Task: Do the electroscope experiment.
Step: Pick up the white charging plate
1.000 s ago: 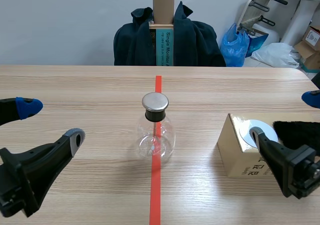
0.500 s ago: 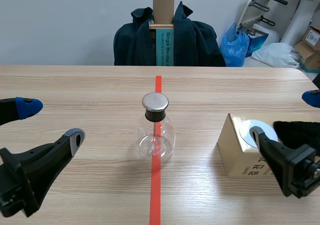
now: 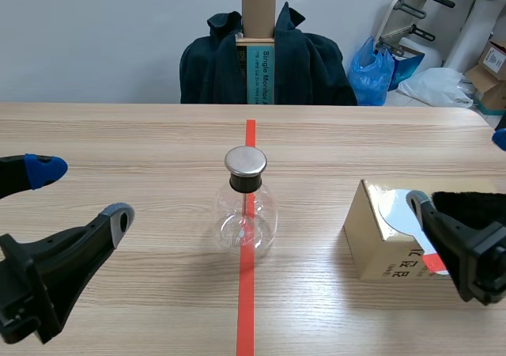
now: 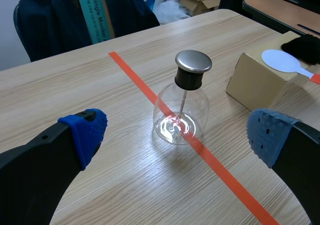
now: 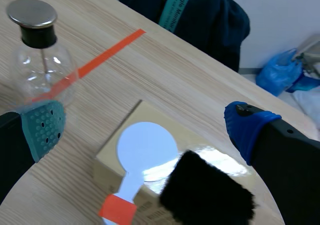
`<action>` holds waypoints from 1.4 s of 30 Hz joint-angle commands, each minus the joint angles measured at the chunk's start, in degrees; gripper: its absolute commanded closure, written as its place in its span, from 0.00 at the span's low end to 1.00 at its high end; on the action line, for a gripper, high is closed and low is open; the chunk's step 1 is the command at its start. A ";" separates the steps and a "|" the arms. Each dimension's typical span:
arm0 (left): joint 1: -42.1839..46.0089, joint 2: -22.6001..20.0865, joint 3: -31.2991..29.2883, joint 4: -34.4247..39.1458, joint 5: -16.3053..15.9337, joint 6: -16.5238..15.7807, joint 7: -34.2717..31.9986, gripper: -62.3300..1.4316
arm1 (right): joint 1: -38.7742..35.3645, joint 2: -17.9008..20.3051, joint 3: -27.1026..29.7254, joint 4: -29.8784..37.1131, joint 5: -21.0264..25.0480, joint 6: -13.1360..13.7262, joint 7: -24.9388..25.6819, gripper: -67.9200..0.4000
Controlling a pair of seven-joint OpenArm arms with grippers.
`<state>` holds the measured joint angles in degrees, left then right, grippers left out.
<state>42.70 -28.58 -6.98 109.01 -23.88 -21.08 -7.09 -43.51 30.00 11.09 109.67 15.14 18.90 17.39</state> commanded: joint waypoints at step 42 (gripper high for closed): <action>-0.02 0.28 0.09 1.20 4.98 -0.04 -0.33 0.15 | 0.57 -16.20 -0.26 -31.91 -57.20 -57.07 28.13 0.00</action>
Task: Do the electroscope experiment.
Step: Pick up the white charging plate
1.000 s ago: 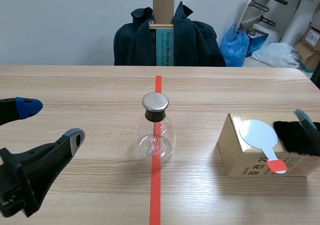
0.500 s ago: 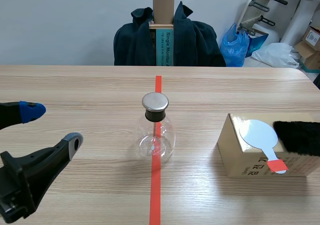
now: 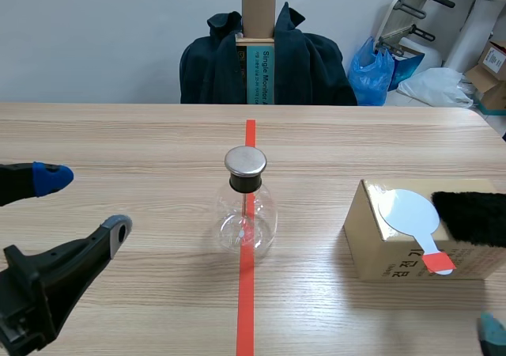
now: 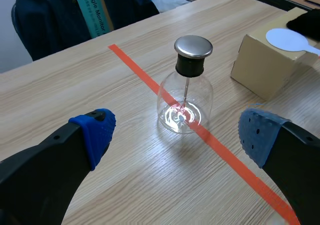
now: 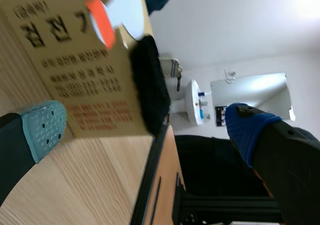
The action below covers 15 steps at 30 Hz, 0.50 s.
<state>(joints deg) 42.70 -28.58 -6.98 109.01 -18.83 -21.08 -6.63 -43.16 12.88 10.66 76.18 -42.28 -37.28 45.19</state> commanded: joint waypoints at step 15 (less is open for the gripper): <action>-0.04 0.28 0.09 1.20 0.46 -0.04 0.48 0.16 | 5.40 4.26 -14.75 0.46 0.24 -2.38 -17.66 0.00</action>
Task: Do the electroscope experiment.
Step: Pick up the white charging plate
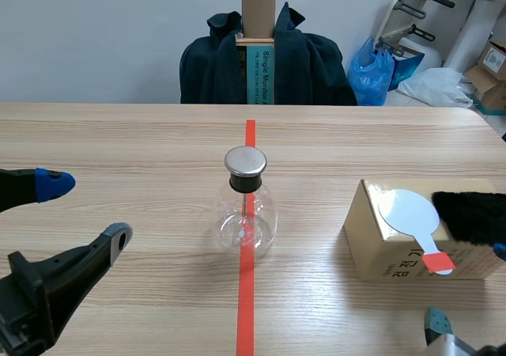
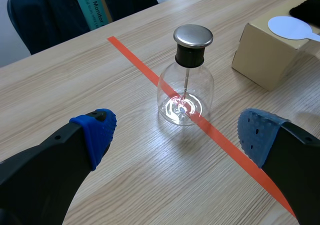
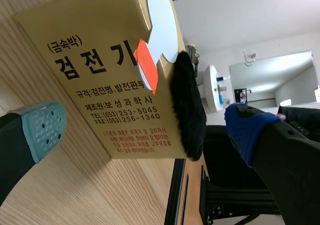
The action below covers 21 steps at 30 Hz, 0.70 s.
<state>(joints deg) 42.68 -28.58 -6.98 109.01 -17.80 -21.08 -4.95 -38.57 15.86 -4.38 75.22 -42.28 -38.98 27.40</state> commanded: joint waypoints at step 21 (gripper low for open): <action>-0.02 0.28 0.09 1.20 -0.57 -0.04 -1.20 0.16 | 4.50 7.19 -2.99 1.44 -9.22 -0.85 -2.64 0.00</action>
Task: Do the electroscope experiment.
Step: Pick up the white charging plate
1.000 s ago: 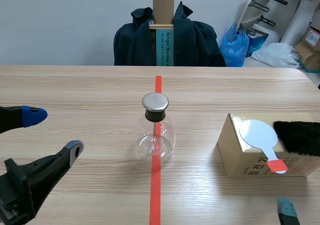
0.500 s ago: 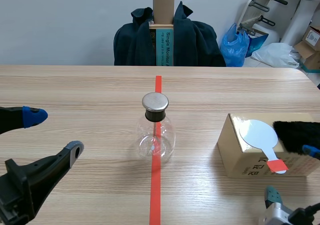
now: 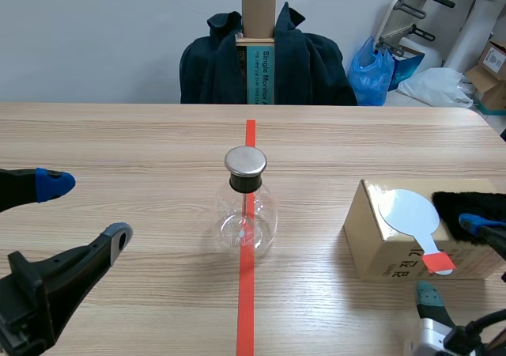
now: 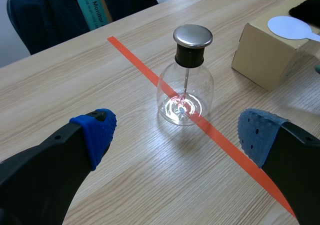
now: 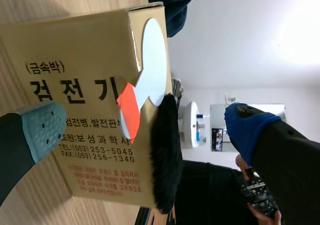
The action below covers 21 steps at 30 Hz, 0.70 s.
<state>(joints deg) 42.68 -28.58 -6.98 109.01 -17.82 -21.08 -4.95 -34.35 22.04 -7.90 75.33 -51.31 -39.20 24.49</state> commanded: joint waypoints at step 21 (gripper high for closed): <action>-0.02 0.28 0.09 1.20 -0.55 -0.04 -1.20 0.16 | 1.20 1.62 -0.15 1.33 -1.46 -0.44 0.26 0.00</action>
<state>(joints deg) 42.70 -28.58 -6.98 109.01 -17.82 -21.10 -4.97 -33.69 22.72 -8.01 75.33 -52.95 -39.00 24.53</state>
